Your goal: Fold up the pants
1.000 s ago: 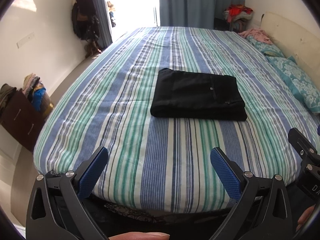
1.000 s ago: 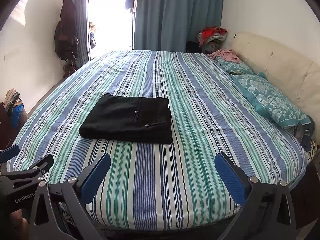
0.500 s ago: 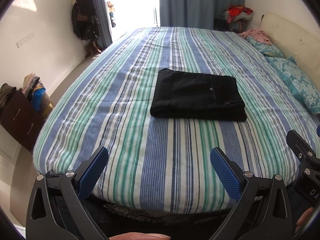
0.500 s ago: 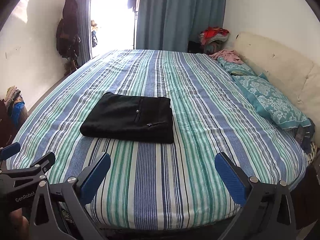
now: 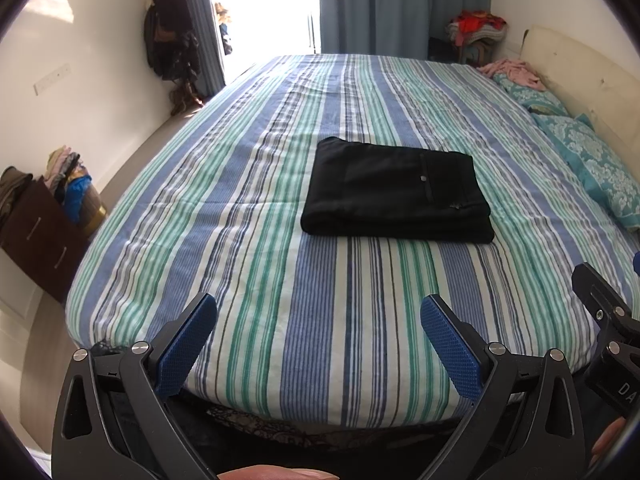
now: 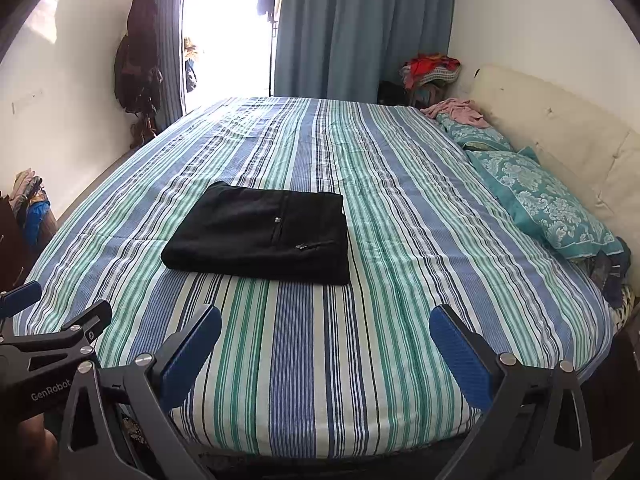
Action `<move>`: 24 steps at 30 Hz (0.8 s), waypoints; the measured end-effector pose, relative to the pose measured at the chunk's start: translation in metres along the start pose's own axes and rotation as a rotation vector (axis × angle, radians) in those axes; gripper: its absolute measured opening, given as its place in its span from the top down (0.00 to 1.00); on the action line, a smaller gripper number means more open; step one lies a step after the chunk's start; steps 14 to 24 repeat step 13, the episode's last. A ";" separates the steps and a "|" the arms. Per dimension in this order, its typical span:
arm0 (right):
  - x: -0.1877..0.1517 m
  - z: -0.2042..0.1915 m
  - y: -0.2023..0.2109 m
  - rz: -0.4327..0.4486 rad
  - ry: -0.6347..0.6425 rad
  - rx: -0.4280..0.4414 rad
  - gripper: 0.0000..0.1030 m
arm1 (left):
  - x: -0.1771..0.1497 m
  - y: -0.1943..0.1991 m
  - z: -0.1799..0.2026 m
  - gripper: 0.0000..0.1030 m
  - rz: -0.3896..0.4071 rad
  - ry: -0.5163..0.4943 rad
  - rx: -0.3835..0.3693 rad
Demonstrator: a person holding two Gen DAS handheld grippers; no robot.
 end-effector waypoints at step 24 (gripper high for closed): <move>-0.002 -0.002 -0.001 -0.004 0.004 0.002 0.00 | -0.004 -0.006 -0.002 0.01 -0.018 0.002 0.002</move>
Point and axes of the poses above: each gripper's, at about its wrist camera, not at the fingertips, and y roughly against the way its jaws point, z to its right, x to its top, the point moved 9 cm from there along -y, roughly the way its jaws point, and after that the axes turned 6 degrees about -y, right-handed, at the moved point
